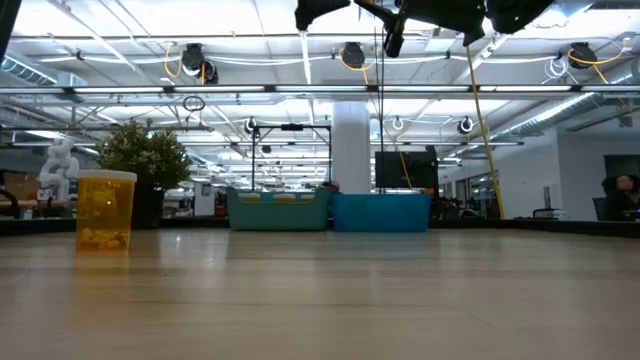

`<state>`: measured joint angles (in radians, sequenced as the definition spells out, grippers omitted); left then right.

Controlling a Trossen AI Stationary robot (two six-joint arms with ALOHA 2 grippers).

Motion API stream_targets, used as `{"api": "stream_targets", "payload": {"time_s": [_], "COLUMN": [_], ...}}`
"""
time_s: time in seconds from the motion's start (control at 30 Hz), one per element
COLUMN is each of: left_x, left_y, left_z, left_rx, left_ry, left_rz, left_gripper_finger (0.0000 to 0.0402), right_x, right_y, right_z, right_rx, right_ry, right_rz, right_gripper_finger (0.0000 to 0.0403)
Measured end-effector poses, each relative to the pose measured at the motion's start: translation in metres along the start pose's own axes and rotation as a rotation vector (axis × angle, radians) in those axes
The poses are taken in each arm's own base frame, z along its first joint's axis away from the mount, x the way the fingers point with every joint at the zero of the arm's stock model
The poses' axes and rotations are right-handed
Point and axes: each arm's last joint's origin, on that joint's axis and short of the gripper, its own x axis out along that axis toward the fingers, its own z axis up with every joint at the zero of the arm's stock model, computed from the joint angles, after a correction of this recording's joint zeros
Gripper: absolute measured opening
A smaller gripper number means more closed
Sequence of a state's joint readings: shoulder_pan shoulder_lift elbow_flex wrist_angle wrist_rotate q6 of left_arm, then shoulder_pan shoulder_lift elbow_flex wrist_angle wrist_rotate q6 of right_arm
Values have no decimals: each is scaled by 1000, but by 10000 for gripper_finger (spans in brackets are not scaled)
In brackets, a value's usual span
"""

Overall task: Pick and place medicine bottles into bin by pill shape (circle, oval)
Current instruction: Put the large orange capsule bottle into the green bin

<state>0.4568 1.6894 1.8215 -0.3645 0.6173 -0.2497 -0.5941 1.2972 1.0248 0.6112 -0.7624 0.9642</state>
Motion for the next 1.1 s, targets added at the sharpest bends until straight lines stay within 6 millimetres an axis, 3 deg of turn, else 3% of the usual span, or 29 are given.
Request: {"api": "stream_targets", "payload": {"time_s": [0.6, 0.83, 0.97, 1.1], "left_x": [1, -1, -6, -13], "left_y": [1, 4, 11, 18], "left_z": [-1, -1, 1, 3], "left_rx": [-5, -8, -12, -26], "left_ry": [10, 8, 5, 8], "left_rz": [-5, 1, -4, -4], "left_gripper_finger": [214, 222, 230, 212], "right_x": [0, 0, -1, -6], "right_y": [-1, -1, -4, -11], "right_z": [-1, -1, -1, 0], "right_rx": [-21, -10, 33, 85], "right_ry": [9, 5, 9, 19], "right_rz": [-8, -12, -30, -83], "right_gripper_finger": [178, 195, 226, 270]}}
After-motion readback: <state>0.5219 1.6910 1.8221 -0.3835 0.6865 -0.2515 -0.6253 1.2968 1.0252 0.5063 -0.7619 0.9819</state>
